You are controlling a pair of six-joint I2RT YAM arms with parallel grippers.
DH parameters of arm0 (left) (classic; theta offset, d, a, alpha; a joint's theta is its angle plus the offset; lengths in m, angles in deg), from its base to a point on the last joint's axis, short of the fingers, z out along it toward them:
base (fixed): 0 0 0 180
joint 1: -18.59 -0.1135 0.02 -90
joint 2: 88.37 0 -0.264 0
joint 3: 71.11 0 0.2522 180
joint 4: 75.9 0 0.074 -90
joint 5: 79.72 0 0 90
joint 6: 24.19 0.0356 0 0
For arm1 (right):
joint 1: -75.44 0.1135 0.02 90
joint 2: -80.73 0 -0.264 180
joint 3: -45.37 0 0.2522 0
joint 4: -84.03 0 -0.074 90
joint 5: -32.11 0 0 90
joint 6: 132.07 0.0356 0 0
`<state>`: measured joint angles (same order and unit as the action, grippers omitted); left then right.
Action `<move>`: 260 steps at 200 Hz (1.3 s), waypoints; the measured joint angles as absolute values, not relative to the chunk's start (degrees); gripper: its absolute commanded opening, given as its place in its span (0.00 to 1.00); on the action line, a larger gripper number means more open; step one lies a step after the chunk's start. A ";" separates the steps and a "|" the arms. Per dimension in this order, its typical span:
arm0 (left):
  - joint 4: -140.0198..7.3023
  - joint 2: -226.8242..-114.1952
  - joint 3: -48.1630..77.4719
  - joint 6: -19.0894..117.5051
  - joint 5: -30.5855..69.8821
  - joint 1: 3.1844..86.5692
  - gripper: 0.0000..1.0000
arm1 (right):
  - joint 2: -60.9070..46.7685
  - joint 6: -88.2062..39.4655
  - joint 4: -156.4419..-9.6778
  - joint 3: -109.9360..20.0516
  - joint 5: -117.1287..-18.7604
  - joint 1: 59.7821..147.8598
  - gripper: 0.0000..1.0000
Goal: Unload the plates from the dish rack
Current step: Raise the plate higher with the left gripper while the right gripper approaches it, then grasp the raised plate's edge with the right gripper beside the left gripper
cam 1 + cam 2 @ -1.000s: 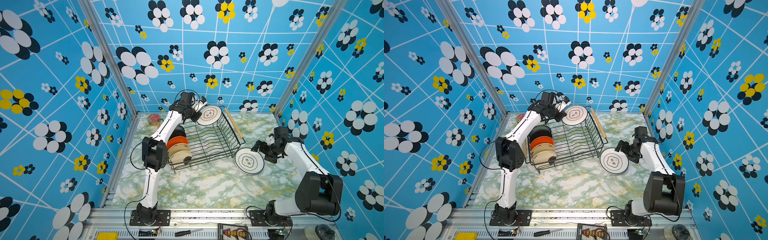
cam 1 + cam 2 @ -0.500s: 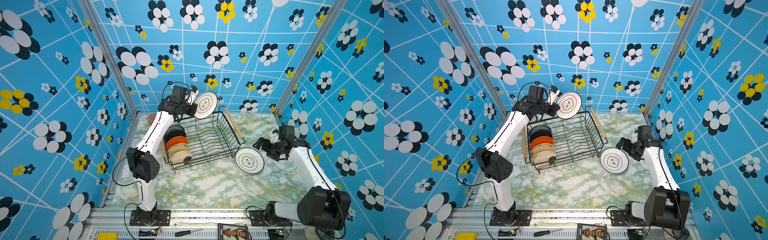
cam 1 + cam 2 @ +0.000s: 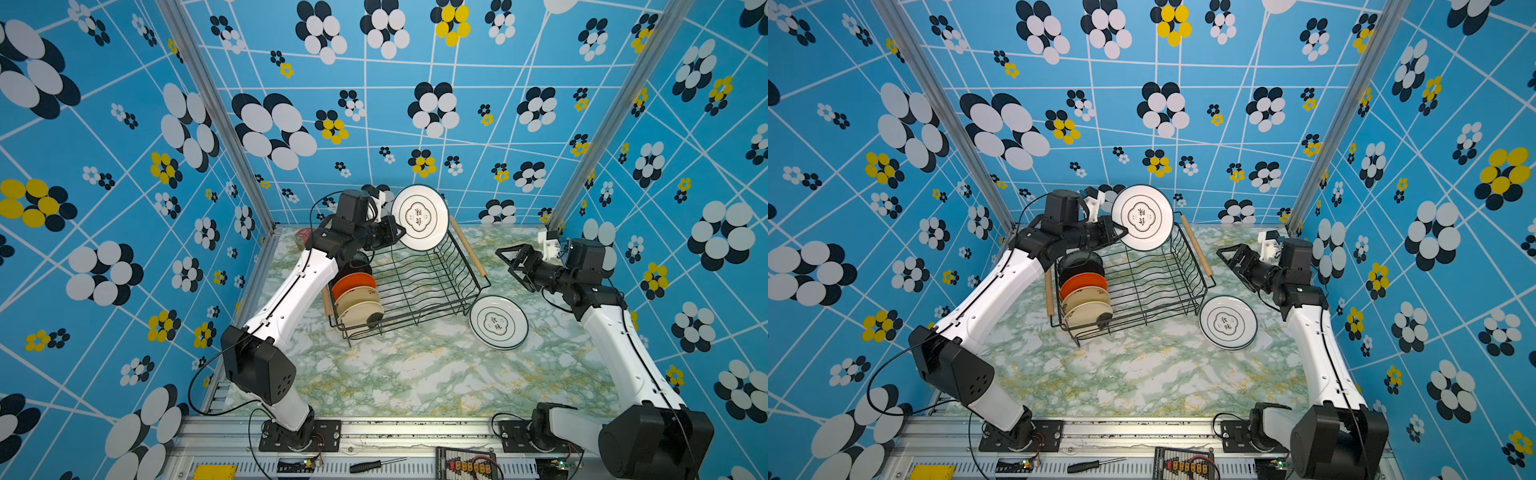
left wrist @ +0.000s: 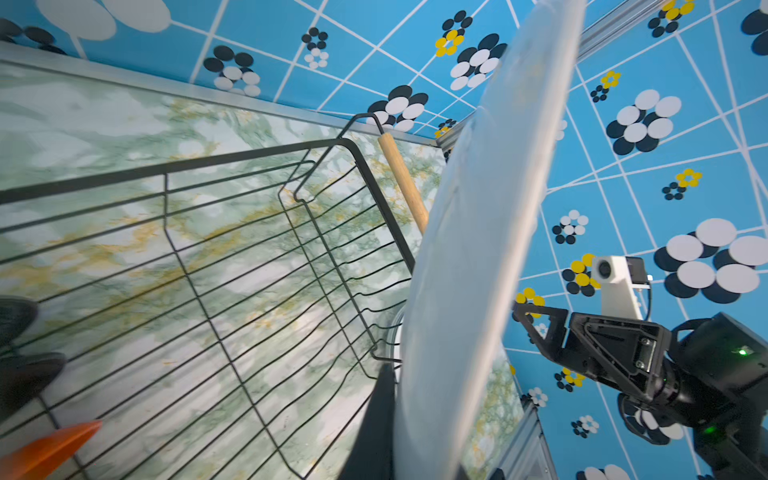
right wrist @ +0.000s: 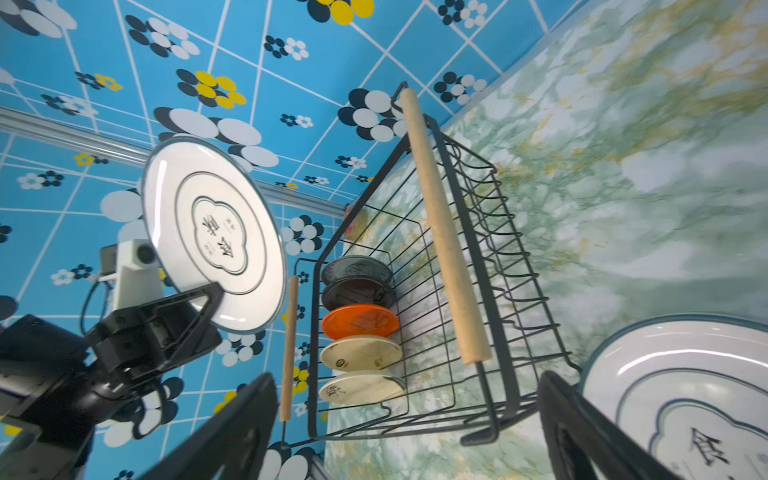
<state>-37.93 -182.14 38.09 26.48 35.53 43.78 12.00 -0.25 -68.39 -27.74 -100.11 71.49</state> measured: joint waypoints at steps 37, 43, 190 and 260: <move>-45.71 -180.64 32.61 18.35 36.82 47.49 0.02 | 11.96 7.29 -78.33 -27.11 -102.34 76.76 0.99; -47.51 -180.11 31.32 16.91 37.13 47.80 0.02 | 11.89 8.32 -79.77 -27.09 -102.40 77.53 0.99; -69.14 -179.35 19.32 -1.34 40.54 52.85 0.03 | 4.86 16.78 -92.65 -27.30 -101.97 84.34 0.58; -72.23 -182.36 19.21 -3.81 40.76 53.74 0.06 | 4.05 17.83 -94.90 -27.50 -101.94 84.43 0.36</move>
